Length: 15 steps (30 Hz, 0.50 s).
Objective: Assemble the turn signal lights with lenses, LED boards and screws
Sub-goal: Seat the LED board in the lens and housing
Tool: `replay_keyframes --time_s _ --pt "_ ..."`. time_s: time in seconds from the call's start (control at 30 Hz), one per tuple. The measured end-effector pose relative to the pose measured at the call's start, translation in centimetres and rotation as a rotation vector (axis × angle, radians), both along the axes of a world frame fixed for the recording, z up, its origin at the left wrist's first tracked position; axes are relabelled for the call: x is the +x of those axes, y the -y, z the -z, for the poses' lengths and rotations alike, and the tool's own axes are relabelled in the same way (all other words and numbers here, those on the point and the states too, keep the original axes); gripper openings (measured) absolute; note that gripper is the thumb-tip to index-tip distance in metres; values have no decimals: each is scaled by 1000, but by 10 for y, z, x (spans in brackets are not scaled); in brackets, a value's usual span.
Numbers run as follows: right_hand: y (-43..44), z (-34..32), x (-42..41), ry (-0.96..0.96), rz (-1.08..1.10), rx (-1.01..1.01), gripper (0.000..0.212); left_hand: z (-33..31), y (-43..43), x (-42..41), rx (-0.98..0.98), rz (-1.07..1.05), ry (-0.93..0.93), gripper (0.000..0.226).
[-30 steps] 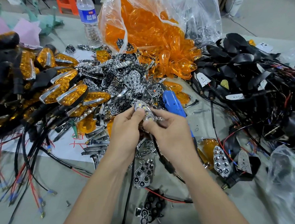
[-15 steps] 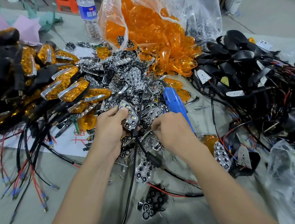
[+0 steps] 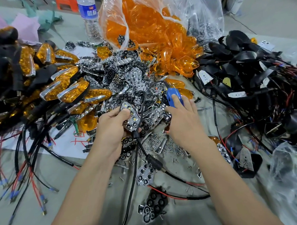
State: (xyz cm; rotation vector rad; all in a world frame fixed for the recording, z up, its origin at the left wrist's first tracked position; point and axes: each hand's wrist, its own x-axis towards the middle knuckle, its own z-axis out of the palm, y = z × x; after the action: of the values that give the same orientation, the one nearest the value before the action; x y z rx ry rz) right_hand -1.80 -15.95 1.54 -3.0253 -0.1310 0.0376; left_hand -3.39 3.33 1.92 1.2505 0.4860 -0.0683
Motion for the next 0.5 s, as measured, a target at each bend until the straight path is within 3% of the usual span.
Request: replay_keyframes --time_s 0.23,0.4,0.5 --pt "12 -11 3 -47 -15 115 14 -1 5 2 -3 15 3 25" --pt "18 -10 -6 31 -8 314 17 1 7 1 14 29 -4 20" --pt "24 -8 -14 183 193 581 22 0 8 0 35 43 5 16"
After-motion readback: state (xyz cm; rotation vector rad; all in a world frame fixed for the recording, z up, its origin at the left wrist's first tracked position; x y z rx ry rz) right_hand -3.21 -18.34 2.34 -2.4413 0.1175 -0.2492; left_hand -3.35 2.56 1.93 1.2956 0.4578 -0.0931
